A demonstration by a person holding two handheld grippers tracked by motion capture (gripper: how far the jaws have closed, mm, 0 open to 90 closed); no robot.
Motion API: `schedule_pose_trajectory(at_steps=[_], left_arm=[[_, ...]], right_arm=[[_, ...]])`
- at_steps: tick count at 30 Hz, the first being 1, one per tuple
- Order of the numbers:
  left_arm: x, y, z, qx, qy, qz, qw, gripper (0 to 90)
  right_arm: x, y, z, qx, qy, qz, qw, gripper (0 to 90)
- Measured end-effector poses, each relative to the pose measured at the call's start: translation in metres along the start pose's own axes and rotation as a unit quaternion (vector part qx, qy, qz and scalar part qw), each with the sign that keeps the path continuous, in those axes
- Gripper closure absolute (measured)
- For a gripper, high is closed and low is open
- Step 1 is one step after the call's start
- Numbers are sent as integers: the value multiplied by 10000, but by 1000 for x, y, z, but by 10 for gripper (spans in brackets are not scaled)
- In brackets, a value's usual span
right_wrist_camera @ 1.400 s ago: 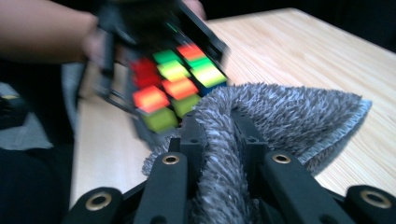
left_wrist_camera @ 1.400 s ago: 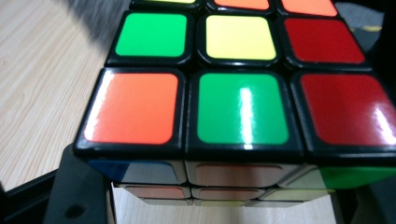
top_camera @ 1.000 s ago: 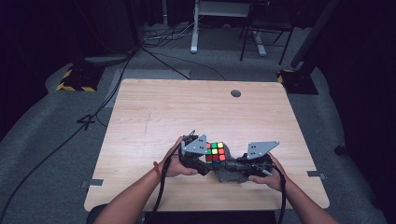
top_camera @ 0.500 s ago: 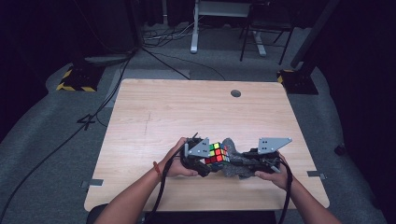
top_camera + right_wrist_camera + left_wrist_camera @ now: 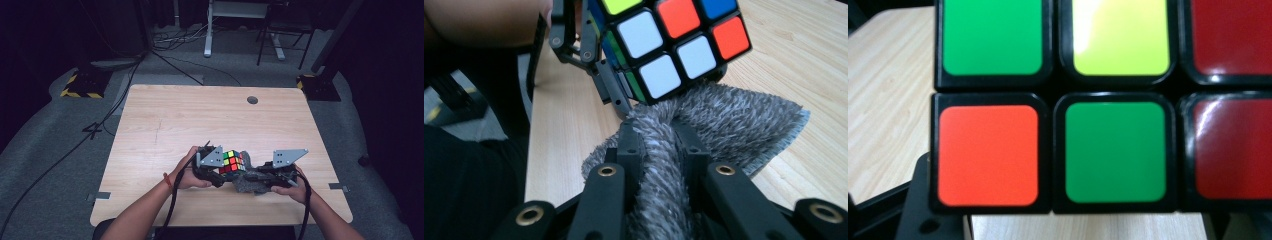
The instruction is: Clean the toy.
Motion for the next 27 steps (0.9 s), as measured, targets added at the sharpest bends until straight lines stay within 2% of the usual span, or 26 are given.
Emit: schedule_pose_trajectory(at_steps=[2, 5, 7, 11, 14, 15, 18, 20, 23, 27], left_arm=[[0, -1, 0, 50, 14, 4, 10000, 337], [0, -4, -1, 44, 40, -126, 9999, 339], [1, -8, -1, 125, 68, -205, 9997, 339], [-1, -14, 4, 96, -31, -354, 9993, 339], [-2, -12, 6, 14, -108, -279, 9996, 339], [-2, -10, 6, 26, -112, -244, 9996, 339], [-4, -5, 8, -127, -170, -174, 9996, 339], [-4, -2, 7, -112, -159, -90, 9998, 339], [-5, 1, 6, -213, -171, -90, 9996, 339], [-6, 0, 8, -319, -255, -219, 9989, 338]], right_arm=[[-2, 0, 1, -17, -44, -10, 10000, 774], [-8, -7, 4, 43, -206, -222, 9995, 776], [-13, -13, 6, 130, -294, -421, 9986, 777], [-18, -21, 6, 272, -413, -628, 9968, 778], [-18, -19, 6, 268, -431, -522, 9973, 779], [-17, -16, 7, 247, -439, -402, 9979, 779], [-9, -6, 5, 120, -274, -136, 9995, 779], [-4, 0, 4, 34, -188, 16, 9998, 779], [-1, 4, 5, -35, -166, 138, 9998, 779], [0, 5, 1, 19, -78, 237, 9997, 779]])
Point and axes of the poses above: each handheld gripper's, and its own axes: x roughly forward along the jaws, z roughly out of its top, y roughly to its left, the point moved 10 cm from there along x, roughly forward along the jaws, and after that the axes turned 10 degrees about z, right-handed, at the moved point
